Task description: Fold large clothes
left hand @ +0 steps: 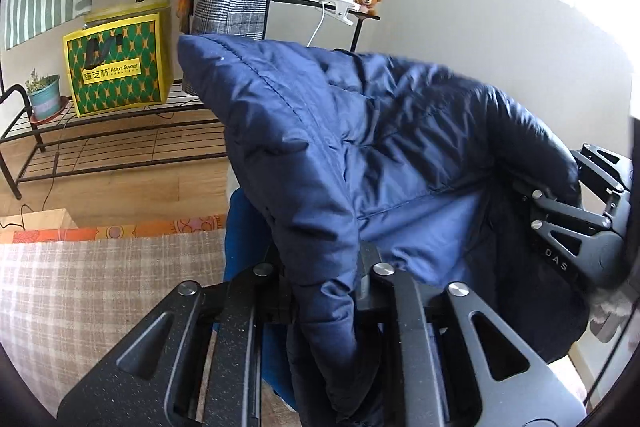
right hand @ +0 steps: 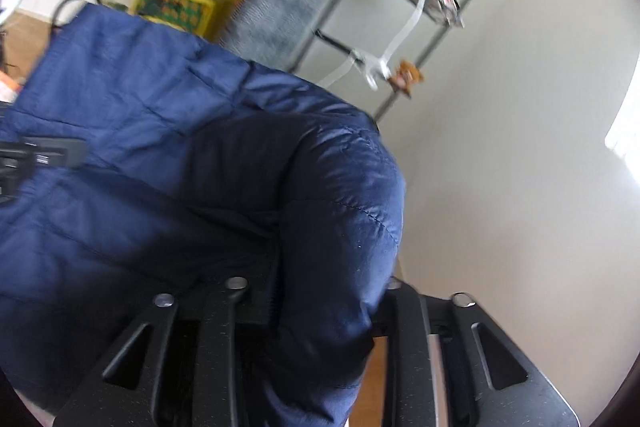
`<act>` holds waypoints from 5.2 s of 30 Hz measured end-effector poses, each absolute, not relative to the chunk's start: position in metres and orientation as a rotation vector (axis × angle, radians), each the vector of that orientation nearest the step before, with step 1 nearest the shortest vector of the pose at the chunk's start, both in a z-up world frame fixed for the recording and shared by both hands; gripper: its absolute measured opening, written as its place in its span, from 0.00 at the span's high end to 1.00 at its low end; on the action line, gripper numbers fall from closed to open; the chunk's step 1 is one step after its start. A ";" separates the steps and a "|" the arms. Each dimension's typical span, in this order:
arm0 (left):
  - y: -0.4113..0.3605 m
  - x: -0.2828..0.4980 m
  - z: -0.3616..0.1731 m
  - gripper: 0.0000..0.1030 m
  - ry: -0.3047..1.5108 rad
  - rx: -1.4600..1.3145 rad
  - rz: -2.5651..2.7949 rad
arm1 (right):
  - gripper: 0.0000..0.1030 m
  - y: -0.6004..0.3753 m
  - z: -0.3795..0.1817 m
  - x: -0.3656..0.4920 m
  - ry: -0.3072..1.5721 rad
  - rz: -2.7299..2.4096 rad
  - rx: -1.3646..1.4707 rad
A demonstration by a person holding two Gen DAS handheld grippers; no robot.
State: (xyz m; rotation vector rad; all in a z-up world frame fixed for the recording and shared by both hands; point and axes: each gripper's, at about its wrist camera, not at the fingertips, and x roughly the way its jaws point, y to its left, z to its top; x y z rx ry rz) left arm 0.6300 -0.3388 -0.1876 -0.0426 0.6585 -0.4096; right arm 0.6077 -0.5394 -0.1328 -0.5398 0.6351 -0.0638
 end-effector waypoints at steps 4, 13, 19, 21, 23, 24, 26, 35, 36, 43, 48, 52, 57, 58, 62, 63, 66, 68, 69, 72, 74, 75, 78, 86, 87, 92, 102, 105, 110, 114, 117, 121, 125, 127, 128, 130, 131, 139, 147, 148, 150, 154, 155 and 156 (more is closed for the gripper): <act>-0.342 0.634 -0.192 0.64 0.667 -0.025 -0.402 | 0.51 -0.562 -0.141 0.619 0.706 -0.128 -0.464; -0.301 0.642 -0.183 0.57 0.697 -0.173 -0.358 | 0.43 -0.605 -0.111 0.582 0.653 -0.151 -0.199; -0.285 0.624 -0.151 0.57 0.586 -0.110 -0.343 | 0.34 -0.637 -0.114 0.514 0.692 -0.037 0.111; -0.286 0.625 -0.145 0.57 0.572 -0.077 -0.342 | 0.29 -0.636 -0.124 0.487 0.710 -0.035 0.147; -0.291 0.627 -0.141 0.57 0.569 -0.051 -0.354 | 0.20 -0.642 -0.139 0.465 0.747 -0.064 0.220; -0.295 0.628 -0.140 0.57 0.568 -0.034 -0.356 | 0.20 -0.646 -0.146 0.462 0.767 -0.064 0.265; -0.305 0.633 -0.140 0.57 0.568 0.000 -0.362 | 0.20 -0.653 -0.168 0.452 0.821 -0.020 0.357; -0.347 0.655 -0.181 0.57 0.665 0.177 -0.327 | 0.84 -0.652 -0.194 0.486 0.869 0.002 0.344; -0.348 0.656 -0.189 0.57 0.674 0.195 -0.320 | 0.87 -0.653 -0.192 0.490 0.866 -0.028 0.325; -0.347 0.657 -0.211 0.57 0.713 0.203 -0.291 | 0.91 -0.657 -0.181 0.497 0.836 -0.088 0.260; -0.335 0.638 -0.189 0.57 0.693 0.177 -0.299 | 0.86 -0.660 -0.176 0.483 0.814 -0.084 0.292; -0.324 0.610 -0.166 0.57 0.667 0.185 -0.298 | 0.84 -0.654 -0.159 0.470 0.770 -0.104 0.258; -0.307 0.571 -0.134 0.57 0.645 0.147 -0.311 | 0.83 -0.642 -0.130 0.453 0.728 -0.094 0.242; -0.303 0.560 -0.124 0.57 0.639 0.141 -0.323 | 0.82 -0.640 -0.123 0.450 0.720 -0.089 0.240; -0.294 0.523 -0.094 0.57 0.620 0.118 -0.350 | 0.73 -0.627 -0.093 0.429 0.679 -0.086 0.219; -0.291 0.515 -0.088 0.57 0.615 0.111 -0.353 | 0.73 -0.624 -0.086 0.423 0.671 -0.086 0.212; -0.281 0.485 -0.066 0.57 0.590 0.099 -0.369 | 0.73 -0.615 -0.060 0.403 0.640 -0.087 0.197; -0.274 0.465 -0.050 0.57 0.571 0.092 -0.374 | 0.72 -0.607 -0.040 0.388 0.619 -0.087 0.188; -0.271 0.455 -0.043 0.57 0.564 0.085 -0.379 | 0.72 -0.602 -0.032 0.382 0.612 -0.087 0.182; -0.257 0.424 -0.024 0.57 0.546 0.065 -0.397 | 0.68 -0.581 -0.006 0.360 0.587 -0.105 0.120; -0.247 0.403 -0.013 0.57 0.530 0.059 -0.407 | 0.68 -0.565 0.012 0.342 0.560 -0.109 0.079; -0.241 0.389 -0.006 0.57 0.518 0.059 -0.414 | 0.67 -0.557 0.021 0.332 0.546 -0.107 0.065; -0.227 0.360 0.007 0.57 0.495 0.061 -0.425 | 0.64 -0.535 0.041 0.309 0.513 -0.106 0.035; -0.170 0.282 0.031 0.57 0.432 0.030 -0.444 | 0.62 -0.473 0.076 0.252 0.462 -0.086 0.004; -0.161 0.274 0.032 0.57 0.428 0.021 -0.444 | 0.62 -0.464 0.078 0.246 0.454 -0.083 -0.007; -0.127 0.239 0.029 0.57 0.405 0.035 -0.424 | 0.46 -0.428 0.080 0.228 0.427 -0.053 -0.025; -0.067 0.203 -0.019 0.42 0.419 0.075 -0.344 | 0.30 -0.362 0.049 0.210 0.402 -0.019 -0.061; -0.055 0.201 -0.036 0.31 0.430 0.049 -0.332 | 0.23 -0.347 0.034 0.213 0.400 -0.017 -0.054; -0.043 0.206 -0.058 0.20 0.441 0.039 -0.300 | 0.22 -0.334 0.014 0.221 0.415 -0.006 -0.036; -0.037 0.207 -0.065 0.11 0.423 0.053 -0.283 | 0.21 -0.333 0.000 0.226 0.422 -0.025 -0.038; -0.031 0.205 -0.068 0.04 0.387 0.046 -0.263 | 0.21 -0.336 -0.009 0.231 0.422 -0.033 -0.031; -0.031 0.204 -0.074 0.00 0.379 0.087 -0.240 | 0.20 -0.341 -0.018 0.236 0.436 -0.037 0.006; -0.033 0.202 -0.083 0.00 0.382 0.117 -0.216 | 0.20 -0.340 -0.025 0.239 0.449 -0.040 0.009; -0.034 0.203 -0.088 0.00 0.398 0.127 -0.222 | 0.20 -0.339 -0.027 0.239 0.450 -0.046 0.000; -0.035 0.202 -0.089 0.00 0.402 0.129 -0.224 | 0.20 -0.339 -0.028 0.240 0.452 -0.046 -0.003; -0.037 0.201 -0.093 0.00 0.409 0.143 -0.223 | 0.20 -0.338 -0.030 0.242 0.459 -0.046 -0.009; -0.037 0.201 -0.093 0.00 0.410 0.151 -0.221 | 0.20 -0.337 -0.031 0.243 0.460 -0.047 -0.013; -0.035 0.202 -0.094 0.00 0.428 0.146 -0.216 | 0.20 -0.338 -0.033 0.247 0.468 -0.060 -0.012; -0.036 0.202 -0.093 0.00 0.429 0.145 -0.217 | 0.20 -0.336 -0.031 0.247 0.463 -0.058 -0.019; -0.036 0.201 -0.093 0.00 0.428 0.145 -0.219 | 0.20 -0.336 -0.031 0.247 0.463 -0.058 -0.018; -0.036 0.201 -0.094 0.00 0.429 0.144 -0.219 | 0.20 -0.337 -0.031 0.247 0.463 -0.058 -0.019; -0.035 0.199 -0.095 0.00 0.430 0.142 -0.228 | 0.20 -0.336 -0.031 0.247 0.465 -0.056 -0.018; -0.036 0.199 -0.094 0.00 0.429 0.144 -0.226 | 0.20 -0.336 -0.031 0.247 0.464 -0.058 -0.020; -0.036 0.199 -0.094 0.00 0.427 0.144 -0.226 | 0.20 -0.336 -0.031 0.247 0.465 -0.058 -0.022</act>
